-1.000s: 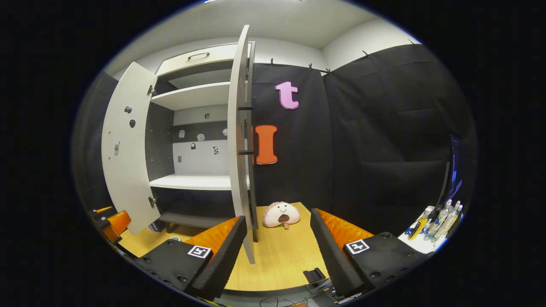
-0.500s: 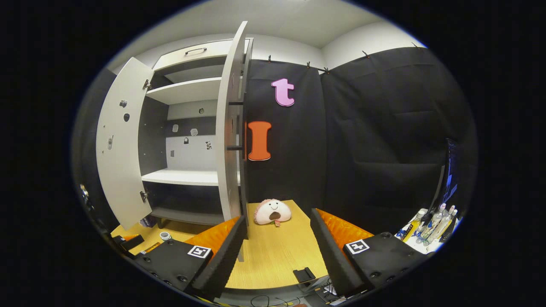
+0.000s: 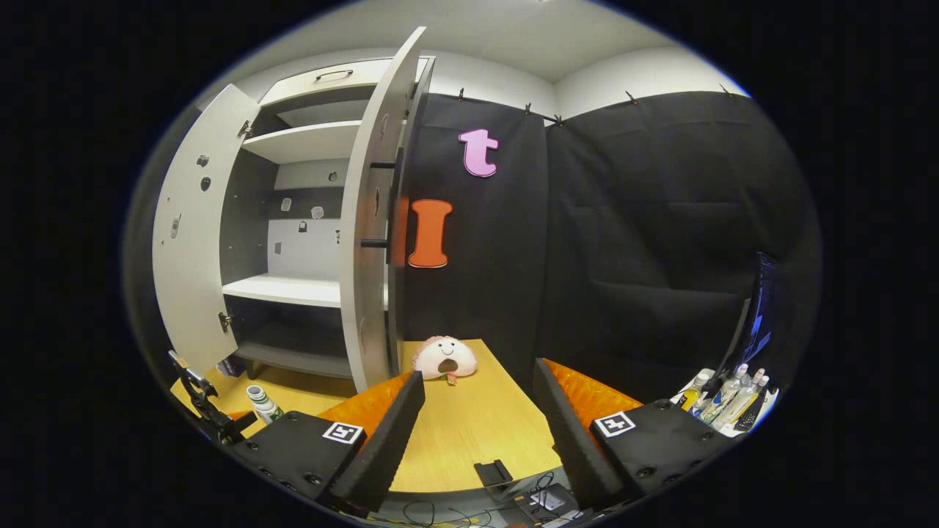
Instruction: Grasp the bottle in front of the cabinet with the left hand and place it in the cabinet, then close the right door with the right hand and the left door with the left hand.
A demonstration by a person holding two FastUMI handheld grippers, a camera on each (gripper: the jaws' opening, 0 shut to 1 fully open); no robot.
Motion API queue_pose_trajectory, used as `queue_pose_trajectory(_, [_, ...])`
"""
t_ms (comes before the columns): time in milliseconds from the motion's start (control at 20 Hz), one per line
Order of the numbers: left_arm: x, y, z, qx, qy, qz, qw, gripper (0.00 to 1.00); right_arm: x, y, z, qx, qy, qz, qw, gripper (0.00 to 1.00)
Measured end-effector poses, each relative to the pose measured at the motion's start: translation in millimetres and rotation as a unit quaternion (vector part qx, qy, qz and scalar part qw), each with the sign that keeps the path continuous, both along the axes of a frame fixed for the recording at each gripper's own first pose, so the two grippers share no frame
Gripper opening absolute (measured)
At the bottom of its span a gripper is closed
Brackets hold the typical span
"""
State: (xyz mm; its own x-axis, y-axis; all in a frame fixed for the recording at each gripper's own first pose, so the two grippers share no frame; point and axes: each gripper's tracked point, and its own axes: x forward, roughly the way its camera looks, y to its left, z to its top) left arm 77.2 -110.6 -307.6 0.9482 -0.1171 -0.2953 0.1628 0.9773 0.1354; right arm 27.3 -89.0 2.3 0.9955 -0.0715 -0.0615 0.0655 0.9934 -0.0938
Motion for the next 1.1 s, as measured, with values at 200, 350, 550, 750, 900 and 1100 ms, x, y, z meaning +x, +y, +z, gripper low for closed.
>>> queue_pose_trajectory(200, [16,4,-17,0.0,0.006,0.013,1.0,0.95,4,-8,0,-0.011,0.001,-0.011,1.0,0.98])
queue_pose_trajectory(350, [26,1,-25,-0.004,0.01,0.017,1.0,0.92,5,-11,-3,-0.02,0.005,-0.017,1.0,0.98])
queue_pose_trajectory(550, [31,-4,-22,-0.006,0.012,0.003,1.0,0.75,6,-13,-7,-0.028,0.006,-0.017,0.999,0.89])
queue_pose_trajectory(750, [38,-13,8,-0.015,0.003,-0.007,1.0,0.73,10,-6,-11,-0.016,0.007,-0.006,1.0,0.95])
queue_pose_trajectory(900, [41,-20,45,-0.019,-0.01,-0.023,1.0,0.73,14,3,-13,-0.005,0.006,0.005,1.0,0.95])
queue_pose_trajectory(1100, [50,-27,97,-0.027,-0.016,-0.044,0.999,0.73,16,20,-26,0.02,0.017,0.026,0.999,0.95])
